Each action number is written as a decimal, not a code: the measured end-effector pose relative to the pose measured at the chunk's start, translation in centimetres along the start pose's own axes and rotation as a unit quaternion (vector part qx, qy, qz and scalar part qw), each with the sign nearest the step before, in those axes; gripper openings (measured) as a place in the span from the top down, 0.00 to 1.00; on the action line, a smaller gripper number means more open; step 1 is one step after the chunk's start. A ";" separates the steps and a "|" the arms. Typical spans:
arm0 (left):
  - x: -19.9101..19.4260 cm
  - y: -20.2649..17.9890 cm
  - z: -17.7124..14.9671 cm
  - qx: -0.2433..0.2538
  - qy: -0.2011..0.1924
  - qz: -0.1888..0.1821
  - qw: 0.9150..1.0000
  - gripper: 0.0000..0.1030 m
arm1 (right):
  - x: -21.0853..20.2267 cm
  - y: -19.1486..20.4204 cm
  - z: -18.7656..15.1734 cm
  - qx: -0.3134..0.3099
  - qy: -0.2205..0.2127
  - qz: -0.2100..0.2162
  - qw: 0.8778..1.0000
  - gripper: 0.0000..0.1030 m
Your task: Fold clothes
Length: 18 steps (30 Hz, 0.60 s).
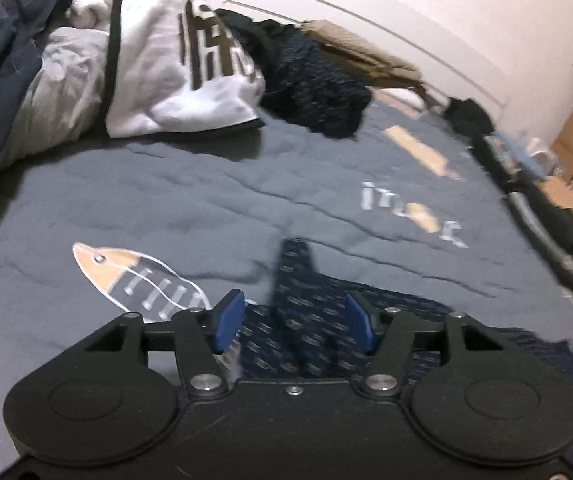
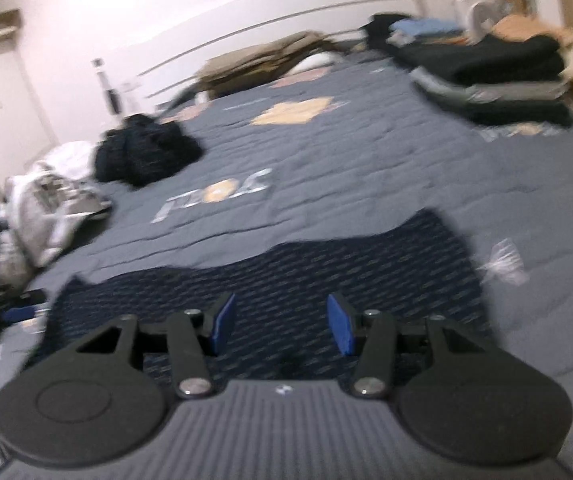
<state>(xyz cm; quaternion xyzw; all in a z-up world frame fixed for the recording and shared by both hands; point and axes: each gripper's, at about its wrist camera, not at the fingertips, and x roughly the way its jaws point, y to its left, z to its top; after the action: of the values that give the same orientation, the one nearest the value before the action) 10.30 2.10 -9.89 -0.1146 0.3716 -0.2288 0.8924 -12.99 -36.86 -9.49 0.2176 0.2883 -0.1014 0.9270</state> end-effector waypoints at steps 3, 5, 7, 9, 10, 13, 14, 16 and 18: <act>-2.2 0.0 -1.3 -0.030 -0.004 -0.009 1.000 0.41 | 0.5 1.0 -1.1 0.010 0.027 0.051 0.998 0.52; -3.5 0.1 -2.3 -0.053 -0.007 -0.011 0.998 0.40 | 0.6 1.8 -1.8 0.007 0.038 0.062 0.997 0.52; -4.9 0.5 -3.7 -0.075 -0.006 -0.011 0.997 0.40 | 0.6 2.9 -2.3 -0.001 0.047 0.074 0.996 0.52; -6.2 0.8 -5.1 -0.086 -0.003 -0.010 0.996 0.37 | 0.2 3.8 -2.7 0.002 0.051 0.093 0.994 0.52; -6.8 0.7 -5.8 -0.082 0.001 -0.009 0.997 0.37 | -0.1 4.2 -2.8 0.001 0.052 0.100 0.994 0.52; -8.8 0.8 -7.7 -0.085 0.005 -0.005 0.996 0.33 | -0.3 5.3 -3.3 -0.013 0.057 0.109 0.992 0.52; -9.7 0.9 -8.5 -0.092 0.002 -0.003 0.996 0.33 | -0.4 5.5 -3.4 -0.018 0.058 0.106 0.993 0.52; -11.1 1.6 -10.0 -0.114 -0.005 0.007 0.994 0.32 | -0.5 5.7 -3.6 -0.022 0.059 0.098 0.993 0.52; -12.1 2.5 -11.7 -0.144 -0.004 0.011 0.990 0.32 | -0.6 5.6 -3.7 -0.018 0.058 0.092 0.994 0.52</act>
<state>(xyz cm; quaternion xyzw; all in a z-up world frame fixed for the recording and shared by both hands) -4.79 9.81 -11.58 -0.2384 0.3983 -0.1626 0.8707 -13.52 -30.17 -9.92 0.2316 0.3223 0.0022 0.9179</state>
